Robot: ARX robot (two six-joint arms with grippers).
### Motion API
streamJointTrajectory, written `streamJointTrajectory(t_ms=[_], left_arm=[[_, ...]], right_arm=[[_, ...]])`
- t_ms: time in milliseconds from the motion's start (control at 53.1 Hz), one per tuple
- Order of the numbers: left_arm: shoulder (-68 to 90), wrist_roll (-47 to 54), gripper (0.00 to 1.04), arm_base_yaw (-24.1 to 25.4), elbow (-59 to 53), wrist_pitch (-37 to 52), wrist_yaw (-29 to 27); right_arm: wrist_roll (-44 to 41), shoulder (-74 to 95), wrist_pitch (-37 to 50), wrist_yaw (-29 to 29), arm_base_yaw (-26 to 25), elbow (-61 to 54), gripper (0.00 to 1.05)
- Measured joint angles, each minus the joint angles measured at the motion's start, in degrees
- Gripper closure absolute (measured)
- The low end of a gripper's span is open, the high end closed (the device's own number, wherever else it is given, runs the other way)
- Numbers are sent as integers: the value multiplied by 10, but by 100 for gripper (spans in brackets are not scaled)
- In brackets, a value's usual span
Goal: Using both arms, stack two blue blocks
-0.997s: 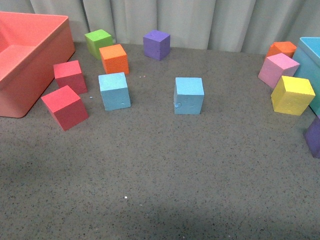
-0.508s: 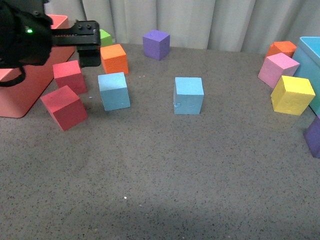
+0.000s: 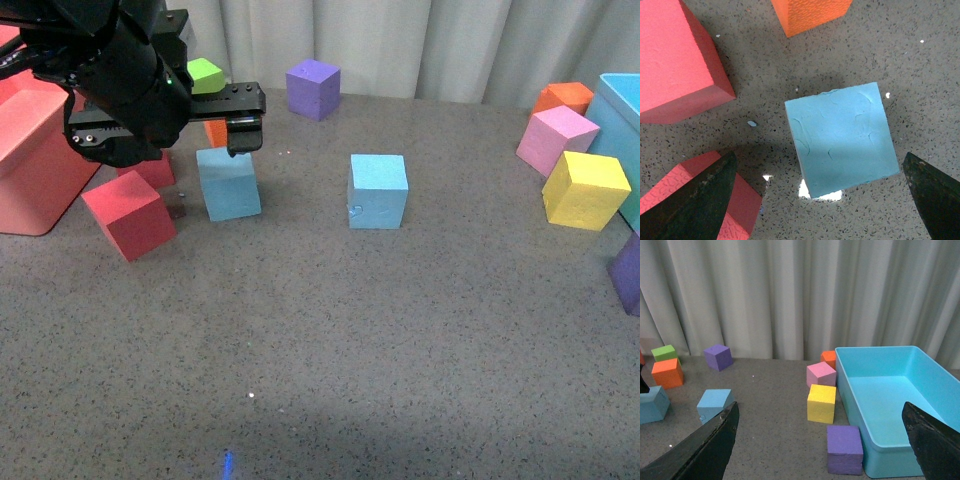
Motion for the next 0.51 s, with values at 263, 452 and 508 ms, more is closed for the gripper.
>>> streamJointTrajectory(t_ms=[263, 452, 508], left_arm=[[86, -17, 7, -30, 122, -99, -19], [111, -21, 8, -30, 142, -109, -31], [117, -25, 16, -30, 145, -111, -30]], right_arm=[[0, 0, 0, 0, 0, 0, 10], [0, 0, 0, 0, 0, 0, 10], [0, 0, 0, 0, 0, 0, 10]])
